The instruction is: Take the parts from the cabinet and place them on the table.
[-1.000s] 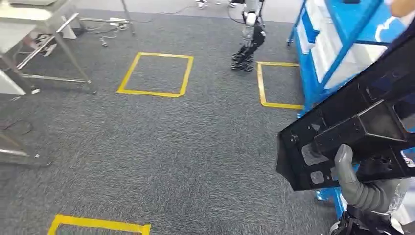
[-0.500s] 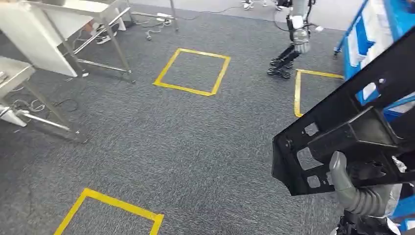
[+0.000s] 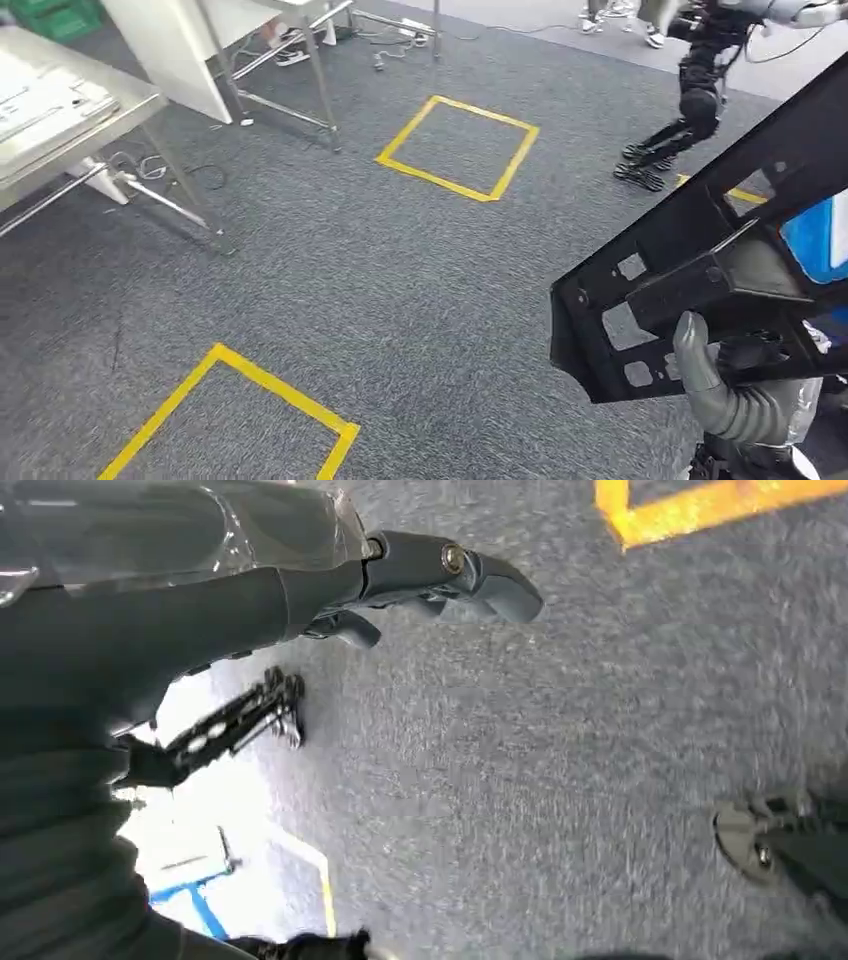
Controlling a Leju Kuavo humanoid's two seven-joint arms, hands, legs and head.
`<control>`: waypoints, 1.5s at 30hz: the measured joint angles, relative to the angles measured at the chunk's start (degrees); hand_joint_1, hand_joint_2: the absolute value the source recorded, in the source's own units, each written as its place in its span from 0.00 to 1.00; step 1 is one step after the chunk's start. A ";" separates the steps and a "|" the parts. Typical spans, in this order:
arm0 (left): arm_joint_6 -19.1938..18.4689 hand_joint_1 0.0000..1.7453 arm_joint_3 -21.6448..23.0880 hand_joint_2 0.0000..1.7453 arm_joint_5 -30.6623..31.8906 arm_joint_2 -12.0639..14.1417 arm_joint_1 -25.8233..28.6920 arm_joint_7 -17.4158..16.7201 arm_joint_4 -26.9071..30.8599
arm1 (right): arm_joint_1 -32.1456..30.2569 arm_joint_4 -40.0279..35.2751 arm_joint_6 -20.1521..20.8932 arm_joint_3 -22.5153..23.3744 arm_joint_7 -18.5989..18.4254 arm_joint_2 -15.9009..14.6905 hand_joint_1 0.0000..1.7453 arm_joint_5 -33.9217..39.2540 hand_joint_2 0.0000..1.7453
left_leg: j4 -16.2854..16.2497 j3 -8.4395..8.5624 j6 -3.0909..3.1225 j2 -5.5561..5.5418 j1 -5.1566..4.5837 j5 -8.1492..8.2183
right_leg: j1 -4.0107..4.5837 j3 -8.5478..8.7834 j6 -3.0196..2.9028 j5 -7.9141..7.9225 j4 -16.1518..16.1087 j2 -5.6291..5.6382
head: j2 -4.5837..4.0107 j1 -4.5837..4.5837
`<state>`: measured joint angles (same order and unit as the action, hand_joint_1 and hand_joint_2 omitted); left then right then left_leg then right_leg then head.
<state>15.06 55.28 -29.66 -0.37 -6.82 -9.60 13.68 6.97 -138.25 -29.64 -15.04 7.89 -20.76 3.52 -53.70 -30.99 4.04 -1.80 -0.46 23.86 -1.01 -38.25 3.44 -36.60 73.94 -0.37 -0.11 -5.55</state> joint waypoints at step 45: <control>-1.73 0.00 3.58 1.00 1.95 -0.42 -0.59 -2.45 -0.35 | -5.90 -3.80 -3.63 4.57 -4.46 -1.07 1.00 -3.87 1.00 | -20.13 -9.79 -3.42 0.83 0.71 8.89 | -0.92 6.29 -1.57 9.14 -16.63 -1.12 | 0.00 -0.07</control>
<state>13.33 58.86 -27.71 -0.79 -7.40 -12.04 13.33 1.06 -142.05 -33.27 -10.47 3.43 -21.84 -0.35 -73.83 -40.78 0.62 -0.96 0.25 32.76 -1.93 -31.96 1.87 -27.46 57.31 -1.49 -0.11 -5.62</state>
